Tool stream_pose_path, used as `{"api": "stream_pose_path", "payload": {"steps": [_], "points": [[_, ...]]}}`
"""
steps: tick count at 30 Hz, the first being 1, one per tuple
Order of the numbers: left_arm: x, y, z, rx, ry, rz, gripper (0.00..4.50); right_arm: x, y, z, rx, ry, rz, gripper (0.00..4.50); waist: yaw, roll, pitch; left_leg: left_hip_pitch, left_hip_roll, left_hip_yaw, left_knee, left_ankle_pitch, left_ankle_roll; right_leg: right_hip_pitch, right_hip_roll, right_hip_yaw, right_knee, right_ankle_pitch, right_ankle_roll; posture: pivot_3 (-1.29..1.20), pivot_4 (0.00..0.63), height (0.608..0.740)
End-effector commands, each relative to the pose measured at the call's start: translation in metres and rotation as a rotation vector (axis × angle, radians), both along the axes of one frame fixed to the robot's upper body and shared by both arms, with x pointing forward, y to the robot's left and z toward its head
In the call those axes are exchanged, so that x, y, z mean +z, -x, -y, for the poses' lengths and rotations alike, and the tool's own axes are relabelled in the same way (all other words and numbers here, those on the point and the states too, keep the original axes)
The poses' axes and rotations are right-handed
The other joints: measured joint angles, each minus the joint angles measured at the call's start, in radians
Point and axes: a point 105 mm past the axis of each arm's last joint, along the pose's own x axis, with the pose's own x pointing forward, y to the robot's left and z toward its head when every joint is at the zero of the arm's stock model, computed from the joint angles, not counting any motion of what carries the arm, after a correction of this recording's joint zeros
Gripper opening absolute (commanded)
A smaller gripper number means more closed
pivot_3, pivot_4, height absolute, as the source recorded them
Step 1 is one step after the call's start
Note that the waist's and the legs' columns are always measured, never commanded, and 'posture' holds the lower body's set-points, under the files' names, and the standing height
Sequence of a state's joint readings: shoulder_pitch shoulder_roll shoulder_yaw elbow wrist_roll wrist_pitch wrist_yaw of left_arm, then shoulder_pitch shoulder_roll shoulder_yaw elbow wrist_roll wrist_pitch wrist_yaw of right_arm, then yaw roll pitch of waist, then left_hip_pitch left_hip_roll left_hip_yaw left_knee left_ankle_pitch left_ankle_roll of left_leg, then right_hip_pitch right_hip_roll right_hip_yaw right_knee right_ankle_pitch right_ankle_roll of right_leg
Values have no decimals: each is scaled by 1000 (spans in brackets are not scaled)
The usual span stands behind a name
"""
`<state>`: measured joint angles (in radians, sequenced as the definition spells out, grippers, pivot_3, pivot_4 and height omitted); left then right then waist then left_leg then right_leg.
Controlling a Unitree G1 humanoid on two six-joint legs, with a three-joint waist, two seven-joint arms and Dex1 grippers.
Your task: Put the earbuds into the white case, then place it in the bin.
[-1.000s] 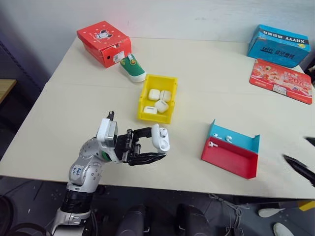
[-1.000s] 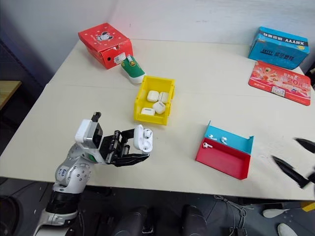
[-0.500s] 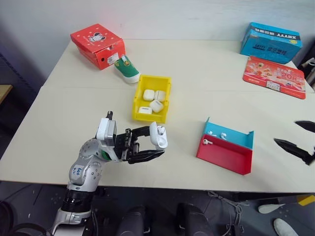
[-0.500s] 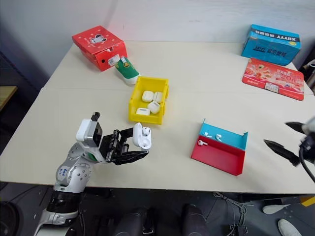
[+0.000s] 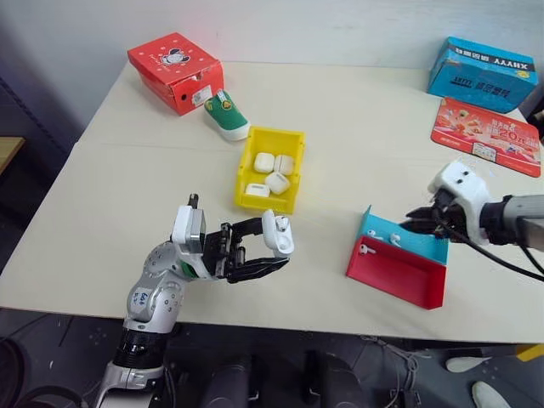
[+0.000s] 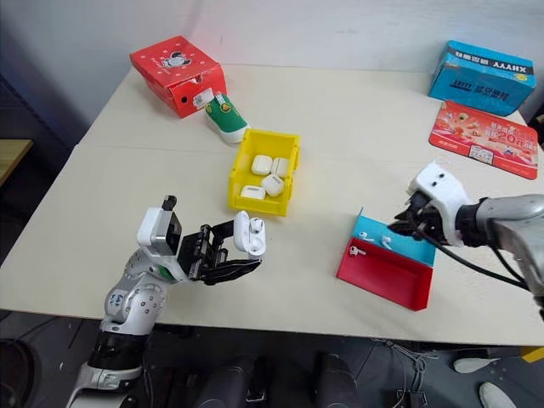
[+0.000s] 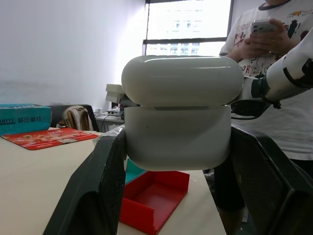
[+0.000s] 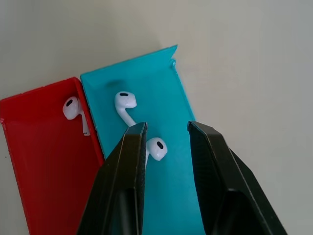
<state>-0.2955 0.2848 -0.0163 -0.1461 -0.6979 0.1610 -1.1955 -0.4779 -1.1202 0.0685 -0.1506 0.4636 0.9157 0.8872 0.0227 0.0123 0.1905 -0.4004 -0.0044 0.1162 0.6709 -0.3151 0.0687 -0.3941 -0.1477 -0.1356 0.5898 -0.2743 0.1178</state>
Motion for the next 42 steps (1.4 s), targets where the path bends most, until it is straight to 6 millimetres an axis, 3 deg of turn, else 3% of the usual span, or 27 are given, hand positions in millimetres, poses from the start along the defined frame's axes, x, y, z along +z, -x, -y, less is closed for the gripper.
{"api": "stream_pose_path", "payload": {"steps": [1, 23, 37, 42], "points": [[6, 6, 1, 9, 8, 38, 2756, 5, -3, -1, 3, 30, 26, 1522, 1, 0, 0, -1, 0, 0, 1, 0, 0, 0, 0, -1, 0, 0, 0, 0, 150, 740], [10, 9, 4, 23, 1, 27, 2756, -30, -16, 4, -33, 112, -43, 1522, 0, 0, 0, -3, 0, -1, 11, 0, 1, 0, 0, 0, 1, 1, 2, 0, 150, 740], [9, 9, 0, 31, -5, 31, 2756, -35, -15, 6, -40, 130, -66, 1522, 0, 0, 0, -3, 1, -1, 11, 0, 1, 0, 0, 0, 1, 1, 2, 0, 150, 740], [8, 8, -1, 31, -6, 32, 2756, -34, -18, 5, -48, 129, -39, 494, -2, 0, 0, -3, 1, -1, 11, 0, 1, 0, 0, 0, 1, 1, 2, 0, 150, 740]]}}
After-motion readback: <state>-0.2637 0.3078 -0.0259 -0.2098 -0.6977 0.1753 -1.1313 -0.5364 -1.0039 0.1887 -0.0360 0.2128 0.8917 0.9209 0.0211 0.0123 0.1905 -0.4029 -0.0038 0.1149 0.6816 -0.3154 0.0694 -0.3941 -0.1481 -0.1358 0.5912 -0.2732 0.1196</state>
